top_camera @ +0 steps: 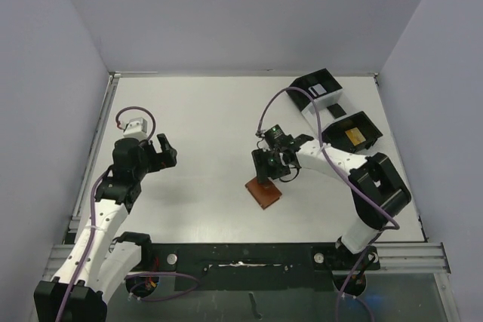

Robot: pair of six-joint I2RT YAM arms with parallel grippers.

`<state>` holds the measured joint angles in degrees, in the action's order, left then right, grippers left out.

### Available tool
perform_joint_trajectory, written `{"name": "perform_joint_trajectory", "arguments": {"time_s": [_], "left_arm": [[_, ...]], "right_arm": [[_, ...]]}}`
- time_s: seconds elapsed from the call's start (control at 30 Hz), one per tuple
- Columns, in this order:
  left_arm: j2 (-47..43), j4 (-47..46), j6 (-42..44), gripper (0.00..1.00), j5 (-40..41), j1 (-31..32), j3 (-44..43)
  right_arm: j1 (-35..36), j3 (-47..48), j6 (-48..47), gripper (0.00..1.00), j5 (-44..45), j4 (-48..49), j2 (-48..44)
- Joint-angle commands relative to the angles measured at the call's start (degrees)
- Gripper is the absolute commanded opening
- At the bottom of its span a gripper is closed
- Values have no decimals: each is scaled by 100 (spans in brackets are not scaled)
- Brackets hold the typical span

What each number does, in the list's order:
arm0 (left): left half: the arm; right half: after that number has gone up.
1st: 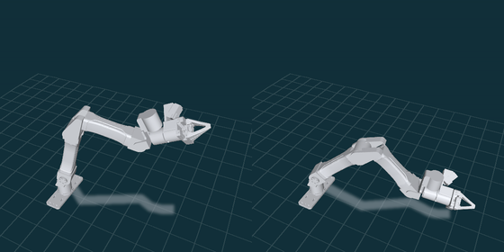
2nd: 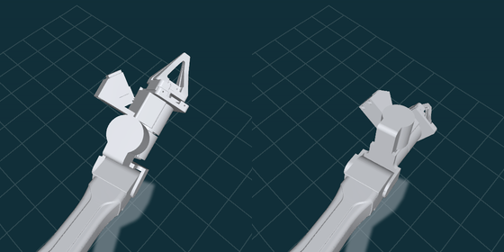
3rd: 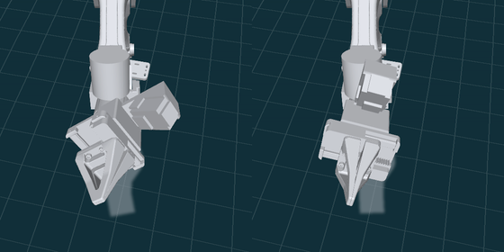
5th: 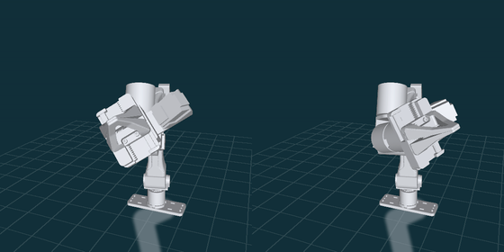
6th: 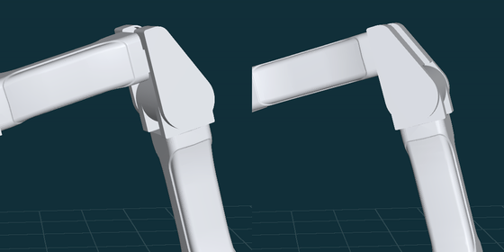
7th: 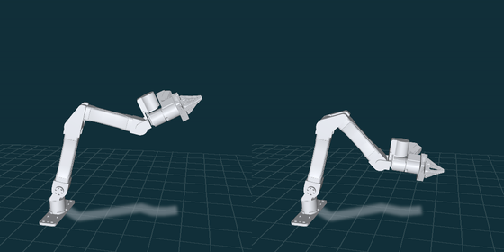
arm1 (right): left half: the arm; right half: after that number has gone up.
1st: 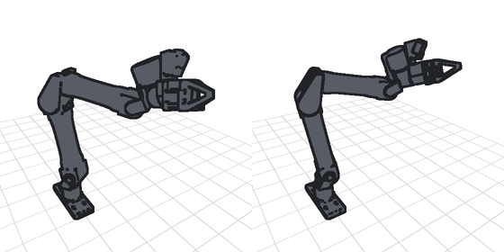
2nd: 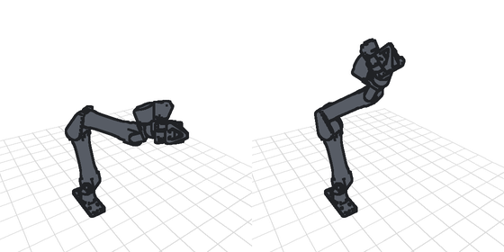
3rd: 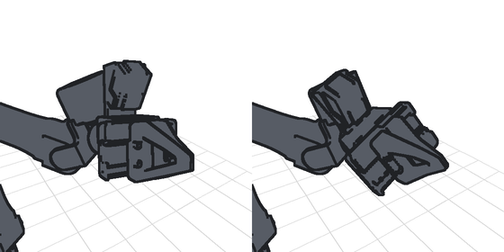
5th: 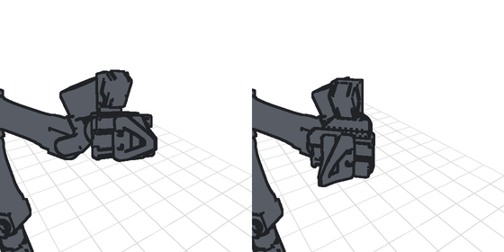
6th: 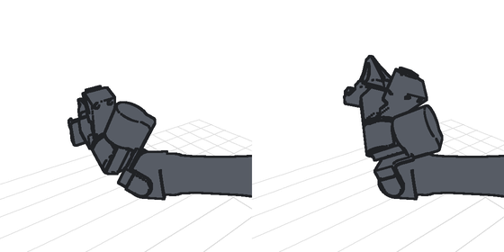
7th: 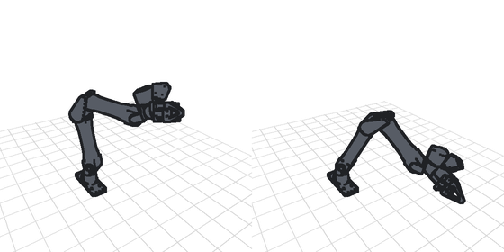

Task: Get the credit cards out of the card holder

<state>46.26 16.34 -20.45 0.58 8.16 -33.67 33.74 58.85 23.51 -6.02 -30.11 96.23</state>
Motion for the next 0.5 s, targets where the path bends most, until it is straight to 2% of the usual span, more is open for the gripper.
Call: {"name": "perform_joint_trajectory", "arguments": {"time_s": [0.0,0.13,0.27,0.4,0.47], "left_arm": [[82,-387,56,92,-152,19,-122],[159,-332,50,92,-163,34,-177],[104,-324,50,92,-88,62,-174],[50,-333,50,92,14,63,-163],[49,-322,45,92,51,69,-165]], "right_arm": [[325,314,459,59,97,45,-819],[-14,1056,505,69,1188,-376,-957],[-872,1652,821,73,1899,-597,-939],[-1593,1774,1016,76,2435,245,-957],[-1935,2092,1288,77,2621,319,-655]]}}
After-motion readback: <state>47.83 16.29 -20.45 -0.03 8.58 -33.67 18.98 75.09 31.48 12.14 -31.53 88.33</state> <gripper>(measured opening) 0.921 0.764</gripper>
